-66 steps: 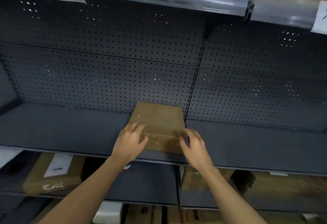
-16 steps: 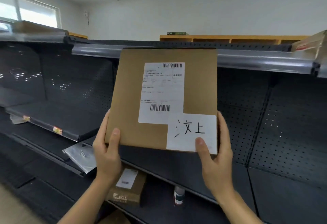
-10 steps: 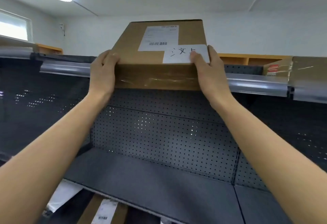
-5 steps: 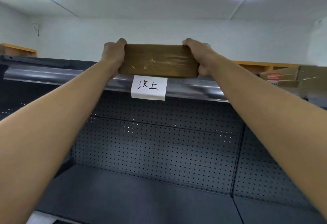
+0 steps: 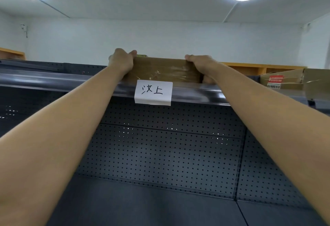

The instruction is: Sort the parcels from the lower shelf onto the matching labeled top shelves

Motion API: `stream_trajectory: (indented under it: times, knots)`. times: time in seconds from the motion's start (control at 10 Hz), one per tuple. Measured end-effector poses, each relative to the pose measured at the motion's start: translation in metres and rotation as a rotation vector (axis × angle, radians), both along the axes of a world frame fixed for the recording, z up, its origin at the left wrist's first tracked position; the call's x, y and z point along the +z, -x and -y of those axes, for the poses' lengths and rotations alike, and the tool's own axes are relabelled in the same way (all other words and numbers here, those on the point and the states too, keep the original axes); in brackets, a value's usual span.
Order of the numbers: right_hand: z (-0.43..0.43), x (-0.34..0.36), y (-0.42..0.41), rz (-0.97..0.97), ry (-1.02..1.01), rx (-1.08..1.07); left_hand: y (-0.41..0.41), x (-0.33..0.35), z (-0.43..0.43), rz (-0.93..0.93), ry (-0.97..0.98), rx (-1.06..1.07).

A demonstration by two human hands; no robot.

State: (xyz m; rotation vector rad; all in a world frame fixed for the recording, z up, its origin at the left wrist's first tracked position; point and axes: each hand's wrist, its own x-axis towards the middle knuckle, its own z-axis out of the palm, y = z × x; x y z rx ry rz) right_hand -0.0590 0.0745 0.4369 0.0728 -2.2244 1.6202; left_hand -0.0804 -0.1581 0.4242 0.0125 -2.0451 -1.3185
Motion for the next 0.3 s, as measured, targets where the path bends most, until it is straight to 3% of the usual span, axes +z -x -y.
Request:
stream_trajectory:
  times: [0.3]
  knots:
    - [0.011,-0.011,-0.025,-0.22,-0.309,-0.246,-0.018,-0.013,-0.015,-0.109,0.045,0.136]
